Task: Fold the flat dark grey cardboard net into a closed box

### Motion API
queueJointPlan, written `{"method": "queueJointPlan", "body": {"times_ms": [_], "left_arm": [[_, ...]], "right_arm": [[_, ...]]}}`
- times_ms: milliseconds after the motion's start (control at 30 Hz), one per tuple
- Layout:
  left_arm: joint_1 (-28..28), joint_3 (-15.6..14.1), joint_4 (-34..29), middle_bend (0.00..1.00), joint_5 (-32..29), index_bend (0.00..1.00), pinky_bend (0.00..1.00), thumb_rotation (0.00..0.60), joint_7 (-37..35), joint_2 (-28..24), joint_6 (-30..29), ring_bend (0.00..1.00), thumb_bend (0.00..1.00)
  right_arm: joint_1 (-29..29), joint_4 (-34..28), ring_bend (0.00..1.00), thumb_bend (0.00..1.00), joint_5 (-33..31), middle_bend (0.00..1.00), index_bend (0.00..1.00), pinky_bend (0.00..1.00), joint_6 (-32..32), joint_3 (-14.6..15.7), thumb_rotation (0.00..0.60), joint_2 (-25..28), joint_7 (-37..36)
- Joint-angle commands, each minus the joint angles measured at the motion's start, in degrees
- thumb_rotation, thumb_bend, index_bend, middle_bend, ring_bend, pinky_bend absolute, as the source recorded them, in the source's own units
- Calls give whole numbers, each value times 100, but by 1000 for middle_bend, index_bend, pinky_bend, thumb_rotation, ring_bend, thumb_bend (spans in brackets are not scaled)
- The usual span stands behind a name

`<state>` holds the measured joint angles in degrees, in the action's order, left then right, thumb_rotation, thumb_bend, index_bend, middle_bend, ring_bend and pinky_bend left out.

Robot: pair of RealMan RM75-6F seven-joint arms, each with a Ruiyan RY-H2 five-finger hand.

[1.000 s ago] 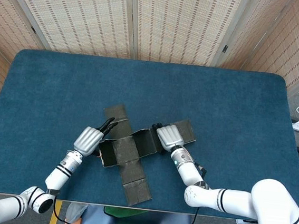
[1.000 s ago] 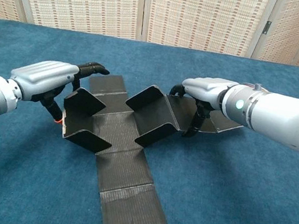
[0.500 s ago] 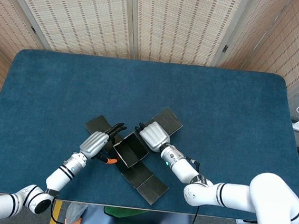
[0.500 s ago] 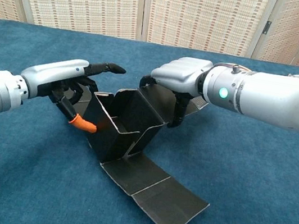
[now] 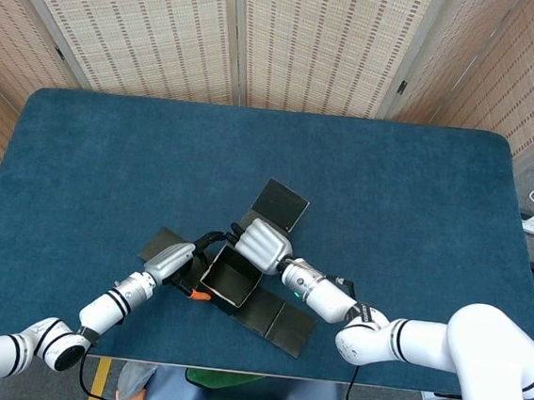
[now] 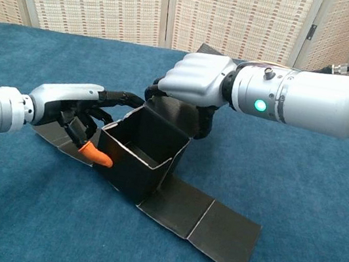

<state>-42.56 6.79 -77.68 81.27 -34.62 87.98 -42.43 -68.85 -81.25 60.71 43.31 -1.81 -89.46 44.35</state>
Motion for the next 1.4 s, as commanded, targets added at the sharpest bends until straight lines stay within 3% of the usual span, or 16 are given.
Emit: {"method": "queueJointPlan", "body": {"times_ms": [33, 267, 467, 633, 667, 800, 1167, 1400], "left_arm": [[-128, -115, -36, 0, 177, 0, 767, 600, -598, -127, 247, 460, 174], [-195, -299, 207, 0, 467, 0, 768, 600, -1560, -23, 255, 460, 175], [-323, -561, 470, 0, 862, 1, 768, 600, -2809, 71, 239, 464, 174], [-407, -800, 853, 89, 1277, 129, 768, 600, -3777, 227, -126, 498, 175], [-412, -833, 939, 119, 1327, 165, 768, 600, -3837, 270, -201, 507, 175], [-402, -953, 1217, 214, 1435, 267, 765, 600, -3906, 442, -470, 530, 173], [-458, -1089, 1324, 264, 1332, 305, 761, 600, -3877, 492, -587, 535, 171], [-423, -1090, 1046, 265, 1221, 309, 761, 600, -3978, 162, -778, 535, 175]], "right_arm": [[-24, -10, 764, 227, 369, 401, 382, 1000, 23, 25, 595, 12, -119], [-19, -15, 764, 229, 1003, 403, 390, 1000, 74, 72, 596, 60, -281], [13, 35, 776, 230, 1378, 403, 390, 1000, 95, 66, 599, 45, -506], [67, 72, 777, 230, 1569, 351, 387, 1000, 164, -15, 592, 2, -734], [71, 85, 776, 230, 1556, 306, 355, 1000, 144, -26, 588, -3, -728], [71, 22, 727, 235, 1404, 36, 14, 1000, -47, -82, 575, 21, -766], [247, -295, 633, 191, 1183, 0, 0, 1000, -115, -224, 572, 248, -1158], [778, -1172, 628, 190, 1393, 0, 0, 1000, 421, -272, 600, 1122, -2004]]}}
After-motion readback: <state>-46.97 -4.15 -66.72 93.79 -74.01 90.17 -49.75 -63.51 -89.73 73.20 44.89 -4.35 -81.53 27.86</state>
